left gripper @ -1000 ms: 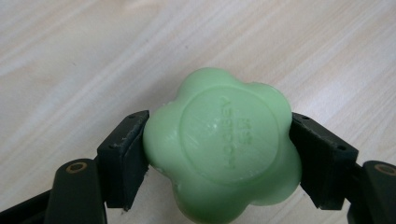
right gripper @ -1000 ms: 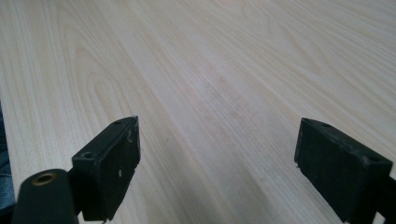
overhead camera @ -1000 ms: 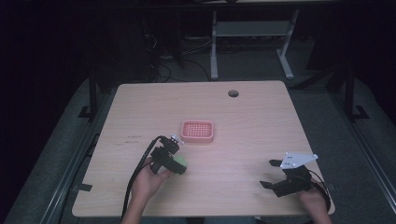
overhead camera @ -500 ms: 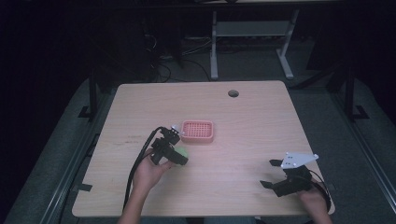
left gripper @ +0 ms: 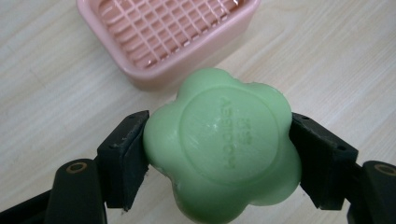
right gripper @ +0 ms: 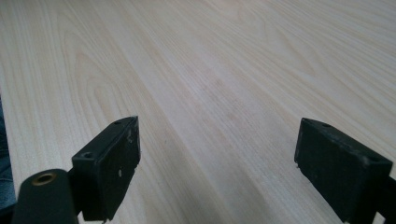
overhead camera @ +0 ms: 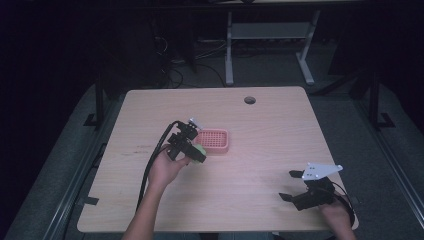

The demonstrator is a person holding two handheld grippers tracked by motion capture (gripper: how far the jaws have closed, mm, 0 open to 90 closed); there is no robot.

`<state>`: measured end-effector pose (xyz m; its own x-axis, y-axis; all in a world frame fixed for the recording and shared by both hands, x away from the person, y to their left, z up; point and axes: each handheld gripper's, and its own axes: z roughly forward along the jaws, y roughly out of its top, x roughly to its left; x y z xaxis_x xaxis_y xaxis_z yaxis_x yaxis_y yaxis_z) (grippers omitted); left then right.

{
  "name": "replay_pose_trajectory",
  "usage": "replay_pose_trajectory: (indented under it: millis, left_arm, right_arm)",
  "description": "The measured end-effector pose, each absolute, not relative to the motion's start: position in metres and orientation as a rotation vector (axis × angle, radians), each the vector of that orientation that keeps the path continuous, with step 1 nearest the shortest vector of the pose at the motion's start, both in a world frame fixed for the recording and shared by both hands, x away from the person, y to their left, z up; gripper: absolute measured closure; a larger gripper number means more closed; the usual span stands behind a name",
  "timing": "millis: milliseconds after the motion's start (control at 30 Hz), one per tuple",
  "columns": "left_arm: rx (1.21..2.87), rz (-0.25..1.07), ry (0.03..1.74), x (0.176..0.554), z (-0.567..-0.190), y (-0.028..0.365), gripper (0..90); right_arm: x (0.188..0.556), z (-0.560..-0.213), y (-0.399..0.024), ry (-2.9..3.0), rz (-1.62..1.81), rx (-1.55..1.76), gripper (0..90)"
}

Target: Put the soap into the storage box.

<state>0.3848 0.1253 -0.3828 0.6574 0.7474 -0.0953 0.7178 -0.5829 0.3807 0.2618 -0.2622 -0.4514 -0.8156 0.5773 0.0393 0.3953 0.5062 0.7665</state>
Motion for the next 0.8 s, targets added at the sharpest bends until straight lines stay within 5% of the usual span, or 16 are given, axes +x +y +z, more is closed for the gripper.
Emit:
replay_pose_trajectory:
  millis: [800]
  left_arm:
    - [2.533, 0.117, 1.176, 0.437, -0.379, 0.091, 26.6]
  right_arm:
    - [0.261, -0.449, -0.265, 2.506, 1.224, 0.827, 13.8]
